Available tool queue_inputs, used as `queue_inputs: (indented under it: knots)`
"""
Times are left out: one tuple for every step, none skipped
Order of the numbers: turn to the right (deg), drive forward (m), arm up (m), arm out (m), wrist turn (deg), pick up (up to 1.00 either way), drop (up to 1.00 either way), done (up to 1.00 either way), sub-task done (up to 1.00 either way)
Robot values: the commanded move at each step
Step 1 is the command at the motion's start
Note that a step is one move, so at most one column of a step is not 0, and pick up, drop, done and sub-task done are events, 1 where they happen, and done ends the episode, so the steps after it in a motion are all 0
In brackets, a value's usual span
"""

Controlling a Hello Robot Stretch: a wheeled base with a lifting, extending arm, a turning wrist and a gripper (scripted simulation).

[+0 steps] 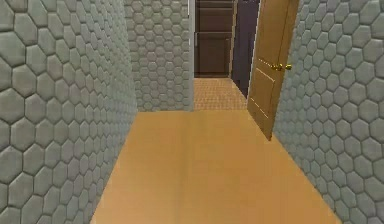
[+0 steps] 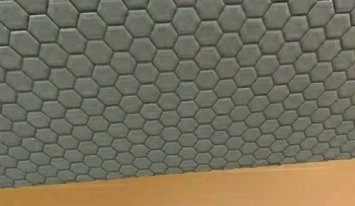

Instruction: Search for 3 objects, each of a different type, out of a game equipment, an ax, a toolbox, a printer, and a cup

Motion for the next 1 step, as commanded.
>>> queue_inputs:
  knots:
    - [9.0, 0.0, 0.0, 0.0, 0.0, 0.0, 0.0, 0.0, 0.0]
